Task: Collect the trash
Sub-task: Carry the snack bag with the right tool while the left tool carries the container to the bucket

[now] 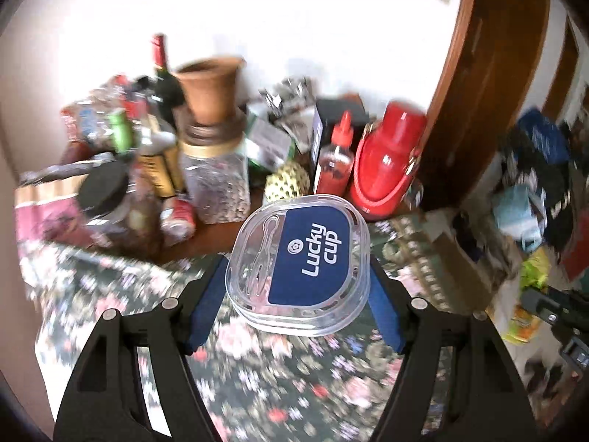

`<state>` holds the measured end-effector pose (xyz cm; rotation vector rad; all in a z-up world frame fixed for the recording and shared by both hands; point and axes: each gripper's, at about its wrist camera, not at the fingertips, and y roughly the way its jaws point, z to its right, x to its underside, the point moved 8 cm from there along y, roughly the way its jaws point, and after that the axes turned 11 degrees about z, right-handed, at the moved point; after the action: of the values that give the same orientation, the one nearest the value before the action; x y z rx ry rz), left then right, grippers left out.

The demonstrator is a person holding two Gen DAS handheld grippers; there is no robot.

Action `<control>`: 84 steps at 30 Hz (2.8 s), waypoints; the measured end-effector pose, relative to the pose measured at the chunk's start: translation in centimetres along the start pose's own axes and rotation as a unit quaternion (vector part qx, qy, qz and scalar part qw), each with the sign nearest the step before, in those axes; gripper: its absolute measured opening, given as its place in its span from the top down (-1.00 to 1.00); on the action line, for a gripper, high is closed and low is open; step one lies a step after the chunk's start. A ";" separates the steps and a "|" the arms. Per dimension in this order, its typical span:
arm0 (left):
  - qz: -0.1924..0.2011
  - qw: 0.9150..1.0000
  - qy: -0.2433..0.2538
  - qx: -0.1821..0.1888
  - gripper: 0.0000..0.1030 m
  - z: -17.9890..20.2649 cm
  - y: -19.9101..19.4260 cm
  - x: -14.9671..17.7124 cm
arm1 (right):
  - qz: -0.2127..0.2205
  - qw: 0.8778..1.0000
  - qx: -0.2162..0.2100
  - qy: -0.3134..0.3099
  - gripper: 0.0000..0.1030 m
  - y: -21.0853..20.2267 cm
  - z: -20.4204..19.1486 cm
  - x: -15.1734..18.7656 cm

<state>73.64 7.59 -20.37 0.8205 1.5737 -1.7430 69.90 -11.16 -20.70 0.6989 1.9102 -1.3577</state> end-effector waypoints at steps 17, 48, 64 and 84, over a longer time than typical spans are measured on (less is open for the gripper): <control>0.117 0.988 -0.074 -0.067 -0.39 0.1 -22.2 4.0 | 0.075 0.987 -0.126 -0.066 0.72 -12.5 -5.7 -1.0; 0.014 0.999 -0.047 -0.007 -0.39 -1.6 -39.0 26.9 | -0.008 0.997 -0.072 -0.016 0.71 -24.7 -13.0 22.0; -0.110 0.987 -0.114 -0.004 -0.39 1.2 -21.4 40.3 | -0.156 0.985 -0.049 -0.062 0.71 -11.3 -6.6 33.9; -0.216 0.961 -0.168 -0.046 -0.39 -1.9 -7.2 64.1 | -0.245 0.965 -0.071 -0.053 0.52 7.8 -2.4 54.4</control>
<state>29.51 6.69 -67.50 0.1204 1.6617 -1.9612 41.34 -4.34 -67.23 0.0751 2.1515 -1.4887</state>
